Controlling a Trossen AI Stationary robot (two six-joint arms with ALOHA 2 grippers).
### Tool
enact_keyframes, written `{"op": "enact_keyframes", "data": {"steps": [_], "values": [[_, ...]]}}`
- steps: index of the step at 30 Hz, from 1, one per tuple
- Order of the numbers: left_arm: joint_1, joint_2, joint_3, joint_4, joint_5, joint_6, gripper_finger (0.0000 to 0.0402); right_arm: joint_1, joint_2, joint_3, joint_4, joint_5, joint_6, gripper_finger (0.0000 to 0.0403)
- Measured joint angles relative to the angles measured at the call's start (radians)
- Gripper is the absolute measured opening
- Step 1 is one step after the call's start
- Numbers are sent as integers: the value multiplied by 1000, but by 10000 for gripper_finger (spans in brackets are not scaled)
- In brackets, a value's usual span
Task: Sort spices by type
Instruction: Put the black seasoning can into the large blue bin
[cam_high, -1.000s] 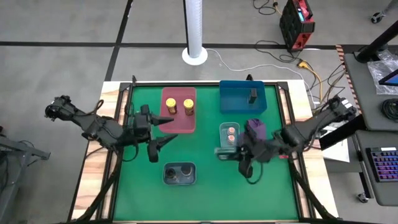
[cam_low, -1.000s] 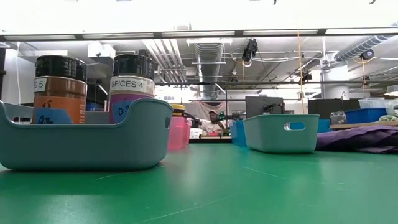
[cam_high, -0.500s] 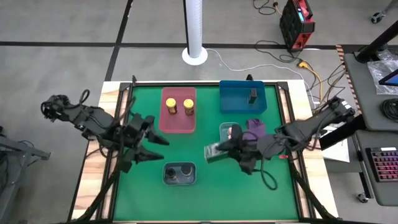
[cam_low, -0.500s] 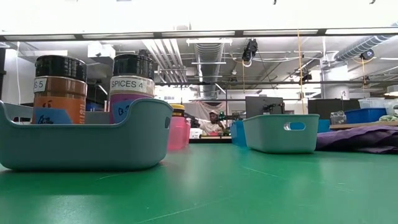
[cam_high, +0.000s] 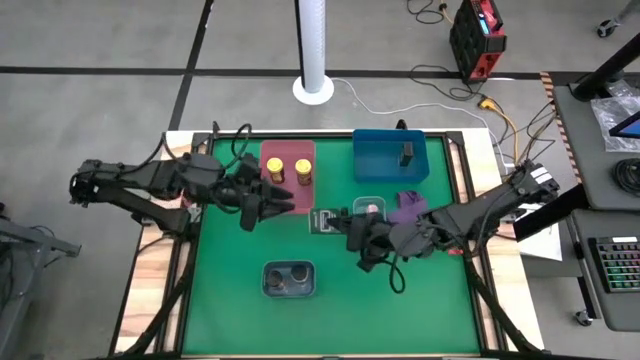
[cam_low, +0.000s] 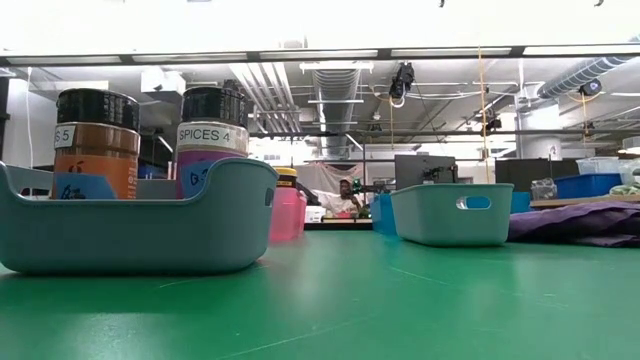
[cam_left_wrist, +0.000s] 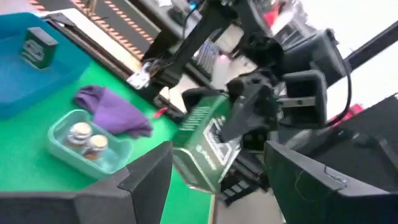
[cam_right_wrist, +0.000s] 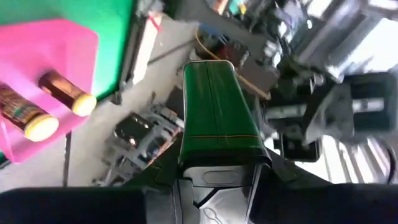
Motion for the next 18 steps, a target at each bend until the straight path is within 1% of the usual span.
{"op": "enact_keyframes", "data": {"steps": [3,5,6,10,11,13,14,18], "values": [[11,3,-16,46,26,-32,241,1,-1,0,87,50,-18,109],[11,12,-35,112,28,-39,248,3,-11,0,122,124,-71,109],[11,15,-50,149,29,-40,252,2,-19,0,124,144,-97,109],[15,42,-84,334,51,-25,268,0,-61,0,140,142,-106,109],[18,48,-86,350,52,-13,272,1,-68,1,140,160,-101,109],[26,58,-87,364,50,10,278,-3,-80,1,131,229,-99,109],[28,62,-87,360,48,13,280,-6,-87,0,130,235,-100,109],[41,92,-81,413,52,14,283,-9,-118,9,184,111,-96,109]]}}
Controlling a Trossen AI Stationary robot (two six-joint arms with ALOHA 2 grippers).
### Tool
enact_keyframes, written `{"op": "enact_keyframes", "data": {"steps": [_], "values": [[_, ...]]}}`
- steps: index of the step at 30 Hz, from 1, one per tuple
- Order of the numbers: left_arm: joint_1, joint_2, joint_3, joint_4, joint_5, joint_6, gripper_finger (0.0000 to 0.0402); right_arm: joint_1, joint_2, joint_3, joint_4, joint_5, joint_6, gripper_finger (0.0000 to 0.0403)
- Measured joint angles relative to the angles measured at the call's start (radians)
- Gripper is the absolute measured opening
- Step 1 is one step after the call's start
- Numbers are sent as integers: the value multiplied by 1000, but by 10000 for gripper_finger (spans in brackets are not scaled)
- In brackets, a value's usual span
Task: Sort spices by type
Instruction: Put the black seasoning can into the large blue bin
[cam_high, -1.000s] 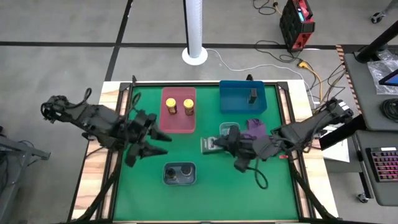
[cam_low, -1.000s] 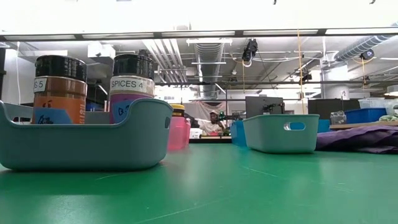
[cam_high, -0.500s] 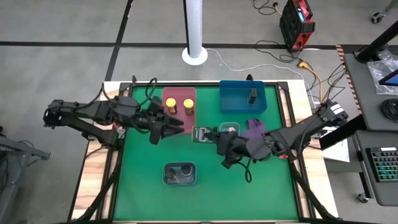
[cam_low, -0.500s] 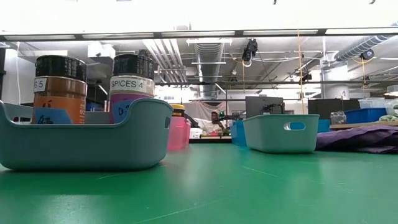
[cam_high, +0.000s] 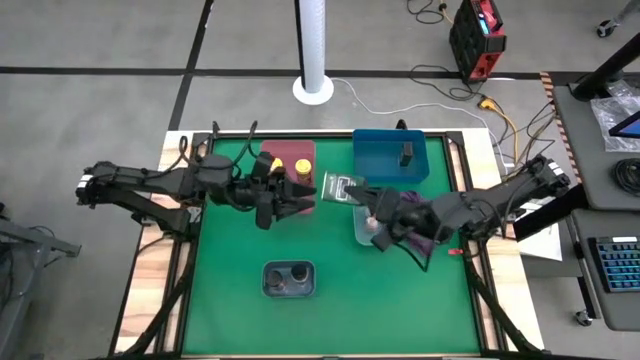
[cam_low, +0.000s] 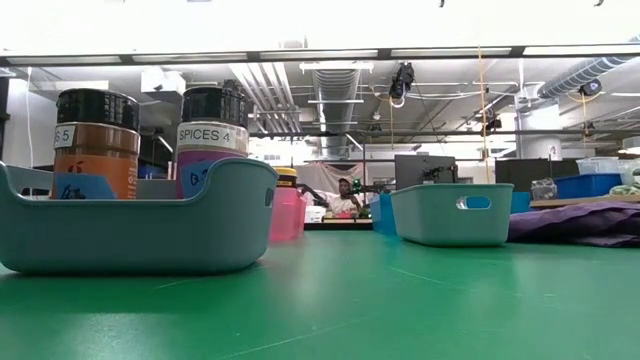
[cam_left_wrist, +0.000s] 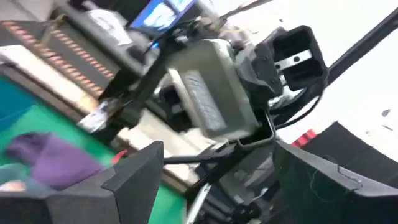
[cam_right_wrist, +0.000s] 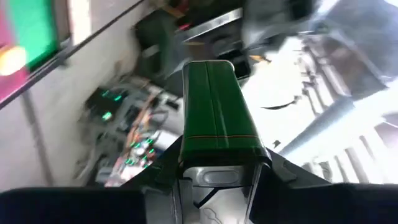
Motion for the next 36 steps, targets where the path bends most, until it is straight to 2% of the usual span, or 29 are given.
{"op": "enact_keyframes", "data": {"steps": [5,13,21,24,29,33,36], "values": [[15,53,0,182,114,-9,284,3,12,1,61,-26,-62,109],[33,109,2,239,129,-19,284,2,15,1,55,-22,-58,109],[44,140,2,338,128,60,279,2,19,1,58,-22,-28,109],[46,141,2,335,126,86,247,2,21,1,60,-22,5,109],[46,142,2,329,113,51,150,2,24,0,49,-20,-52,109],[47,142,2,329,106,63,150,2,26,0,53,-18,-56,117],[47,141,2,334,73,107,138,2,26,0,62,-6,-13,164]]}}
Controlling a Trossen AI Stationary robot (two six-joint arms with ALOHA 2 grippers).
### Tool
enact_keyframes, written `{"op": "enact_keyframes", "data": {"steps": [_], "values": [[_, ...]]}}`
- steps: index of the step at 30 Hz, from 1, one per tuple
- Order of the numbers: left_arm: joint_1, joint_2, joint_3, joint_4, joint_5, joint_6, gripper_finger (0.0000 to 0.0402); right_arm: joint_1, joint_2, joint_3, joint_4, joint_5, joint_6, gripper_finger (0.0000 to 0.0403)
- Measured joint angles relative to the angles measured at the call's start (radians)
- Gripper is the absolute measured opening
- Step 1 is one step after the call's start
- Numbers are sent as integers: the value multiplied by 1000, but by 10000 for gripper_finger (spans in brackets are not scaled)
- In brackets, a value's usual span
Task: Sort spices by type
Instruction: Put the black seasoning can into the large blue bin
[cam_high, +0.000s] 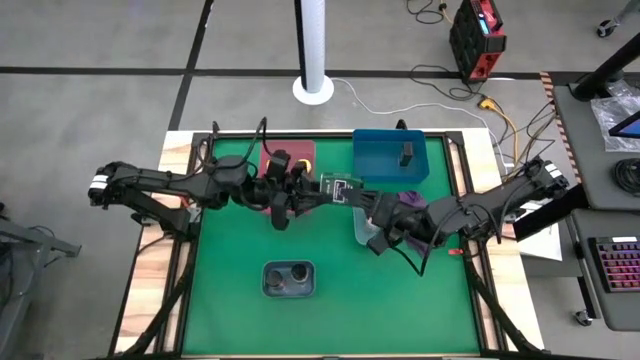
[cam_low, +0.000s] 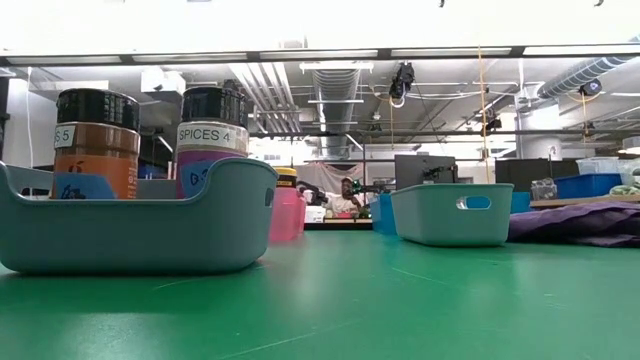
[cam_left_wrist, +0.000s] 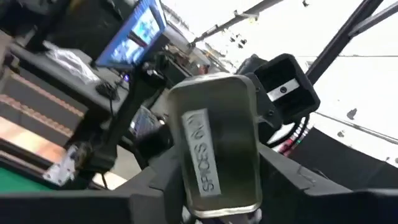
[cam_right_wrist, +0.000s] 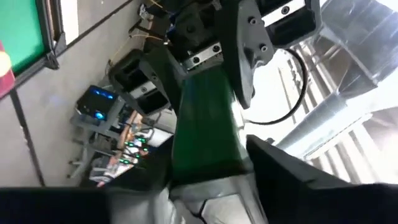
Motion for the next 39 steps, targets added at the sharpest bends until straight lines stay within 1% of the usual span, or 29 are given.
{"op": "enact_keyframes", "data": {"steps": [2,6,11,13,15,17,19,20,21,22,23,24,26,27,28,30,33,39], "values": [[2,-2,0,19,-17,15,124,-1,0,0,5,1,30,196],[4,-14,0,58,-39,-12,124,1,-1,-2,-2,-10,32,242],[9,-42,0,58,-52,-38,124,0,-8,-2,6,-7,38,264],[10,-61,0,63,-59,-30,124,1,-12,-2,26,34,106,263],[14,-86,0,59,-57,-11,124,1,-16,-2,93,88,258,256],[15,-111,1,12,-54,23,124,-1,-34,-2,149,174,508,246],[15,-133,1,-58,-55,66,124,-18,-68,-2,145,250,859,238],[15,-142,1,-88,-55,83,123,-29,-86,-2,127,279,1094,234],[15,-150,1,-114,-55,93,123,-42,-104,-3,92,283,1326,230],[15,-157,1,-132,-55,99,124,-56,-123,-4,32,261,1552,227],[15,-162,1,-146,-55,104,123,-73,-137,-4,-45,210,1765,224],[15,-164,1,-159,-54,108,124,-92,-150,-4,-115,127,1938,222],[15,-164,1,-180,-54,118,124,-137,-160,-4,-203,-94,2183,220],[15,-161,1,-189,-54,120,124,-159,-160,-5,-211,-196,2268,220],[14,-159,1,-193,-53,122,124,-177,-159,-6,-210,-280,2326,222],[14,-155,1,-196,-52,122,123,-199,-157,-6,-189,-392,2416,230],[14,-155,1,-198,-51,122,123,-233,-151,3,-185,-437,2558,253],[14,-155,1,-198,-51,123,124,-284,-142,3,-172,-562,2651,303]]}}
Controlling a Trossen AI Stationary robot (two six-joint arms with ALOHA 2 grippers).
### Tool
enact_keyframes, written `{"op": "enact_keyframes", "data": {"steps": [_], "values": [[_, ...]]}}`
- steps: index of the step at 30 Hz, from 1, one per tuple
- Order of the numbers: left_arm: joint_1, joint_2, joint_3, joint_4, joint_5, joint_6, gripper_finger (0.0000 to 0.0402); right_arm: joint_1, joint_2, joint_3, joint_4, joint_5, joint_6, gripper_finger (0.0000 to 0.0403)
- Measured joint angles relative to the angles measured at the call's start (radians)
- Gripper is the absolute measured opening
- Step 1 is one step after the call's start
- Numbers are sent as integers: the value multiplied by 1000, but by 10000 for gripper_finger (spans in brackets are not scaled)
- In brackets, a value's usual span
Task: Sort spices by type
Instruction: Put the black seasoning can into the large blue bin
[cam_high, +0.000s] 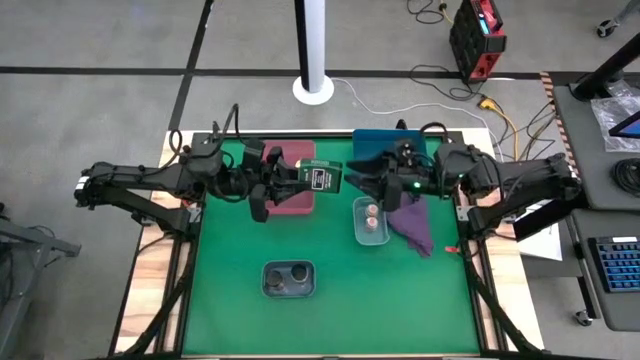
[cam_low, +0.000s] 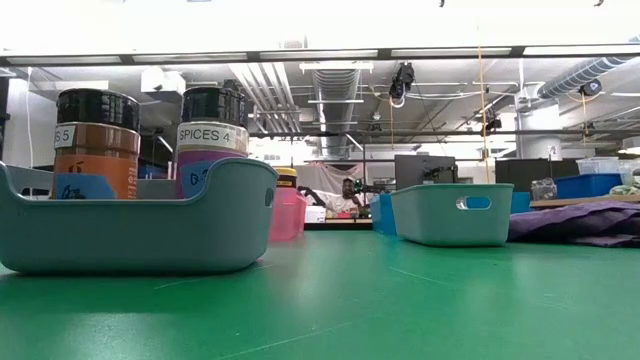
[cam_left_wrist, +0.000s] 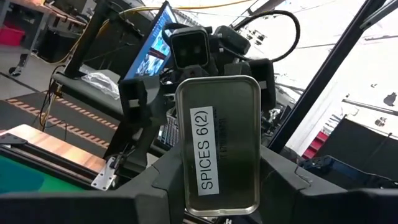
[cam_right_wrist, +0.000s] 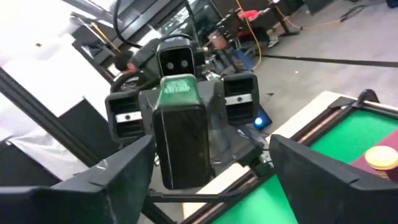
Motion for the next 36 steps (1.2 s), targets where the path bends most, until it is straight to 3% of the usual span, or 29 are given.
{"op": "enact_keyframes", "data": {"steps": [7,14,19,24,26,31,36], "values": [[0,22,-1,9,-2,-2,123,-21,37,0,78,-58,-7,331],[0,49,-1,40,-3,-9,123,-35,88,0,118,-92,-49,309],[0,50,-1,58,-7,-8,124,-40,82,0,125,-93,-50,249],[1,50,-1,65,-38,-6,124,-43,84,0,126,-95,-63,122],[0,50,-1,66,-42,-5,143,-43,82,0,127,-101,-84,110],[0,49,-1,73,-51,-8,234,-51,75,0,105,-95,-87,110],[1,40,-1,39,-62,-2,277,-85,37,1,27,-100,-60,110]]}}
